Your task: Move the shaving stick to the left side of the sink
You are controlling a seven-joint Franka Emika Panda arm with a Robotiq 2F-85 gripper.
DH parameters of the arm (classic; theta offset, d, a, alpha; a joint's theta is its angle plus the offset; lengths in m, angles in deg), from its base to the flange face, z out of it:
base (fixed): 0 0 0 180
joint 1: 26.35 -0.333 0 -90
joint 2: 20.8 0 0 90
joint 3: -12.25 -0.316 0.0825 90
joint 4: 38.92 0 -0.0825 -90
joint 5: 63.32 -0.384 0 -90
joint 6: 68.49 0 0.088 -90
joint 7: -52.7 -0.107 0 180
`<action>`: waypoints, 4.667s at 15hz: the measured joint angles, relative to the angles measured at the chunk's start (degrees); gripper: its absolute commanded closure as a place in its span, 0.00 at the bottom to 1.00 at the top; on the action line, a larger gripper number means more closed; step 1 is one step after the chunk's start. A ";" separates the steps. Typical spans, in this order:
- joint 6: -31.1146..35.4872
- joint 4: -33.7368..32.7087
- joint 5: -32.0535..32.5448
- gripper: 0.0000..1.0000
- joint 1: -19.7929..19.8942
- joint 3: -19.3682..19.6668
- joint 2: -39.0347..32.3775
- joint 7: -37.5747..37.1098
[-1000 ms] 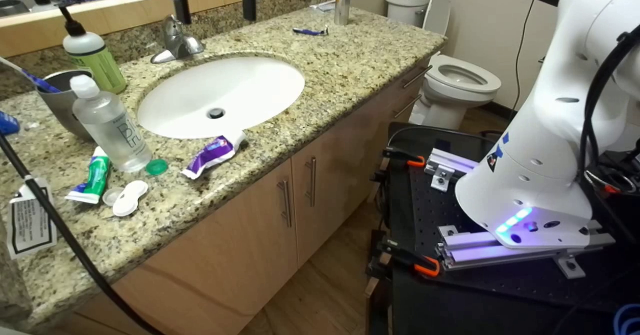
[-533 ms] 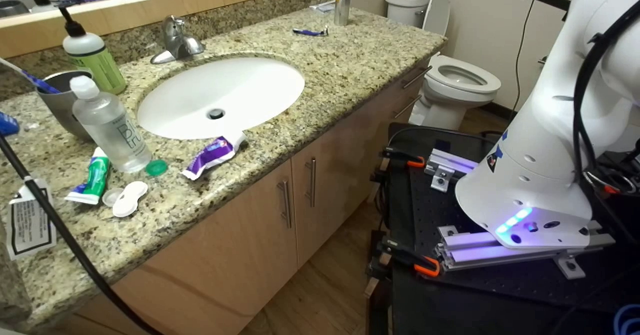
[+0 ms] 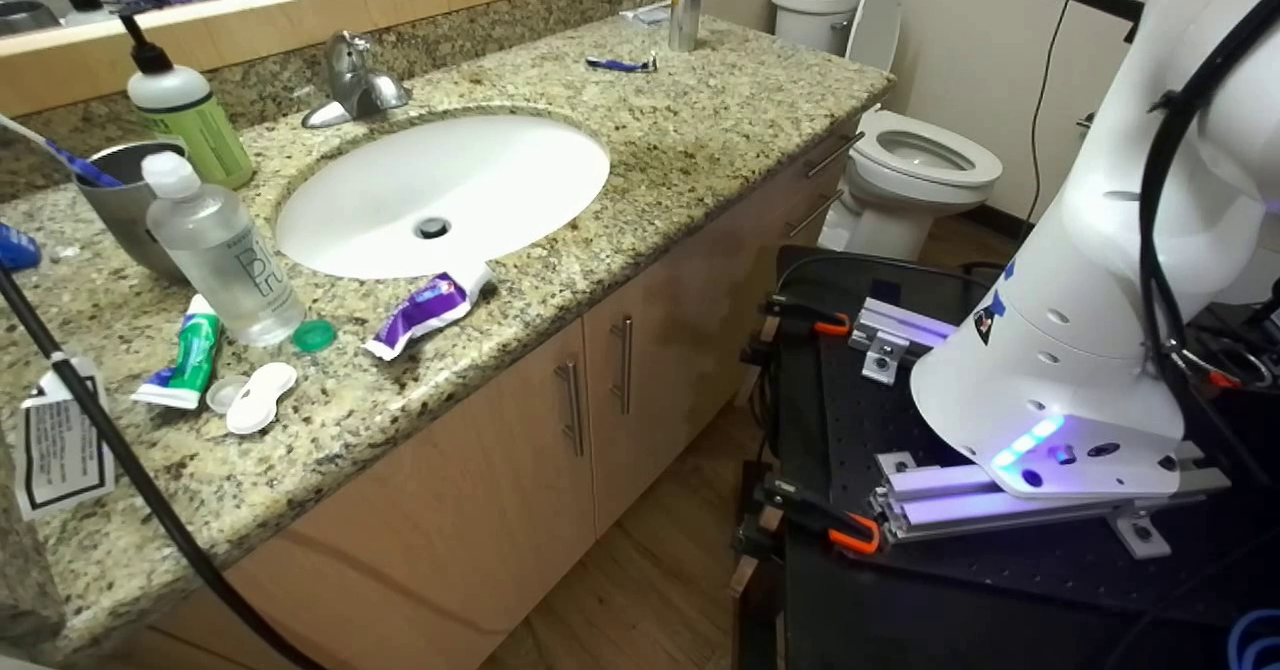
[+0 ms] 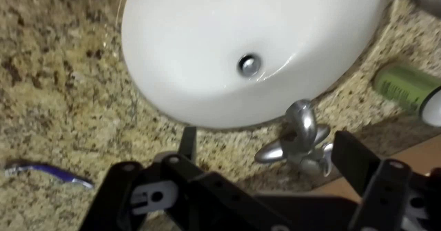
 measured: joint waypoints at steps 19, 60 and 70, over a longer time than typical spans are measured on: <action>6.77 -19.49 3.18 0.00 23.90 -2.82 -21.31 25.26; -0.57 -31.54 15.39 0.00 20.61 -2.37 -41.91 50.28; -0.48 -36.20 8.47 0.00 28.66 -7.22 -44.55 53.30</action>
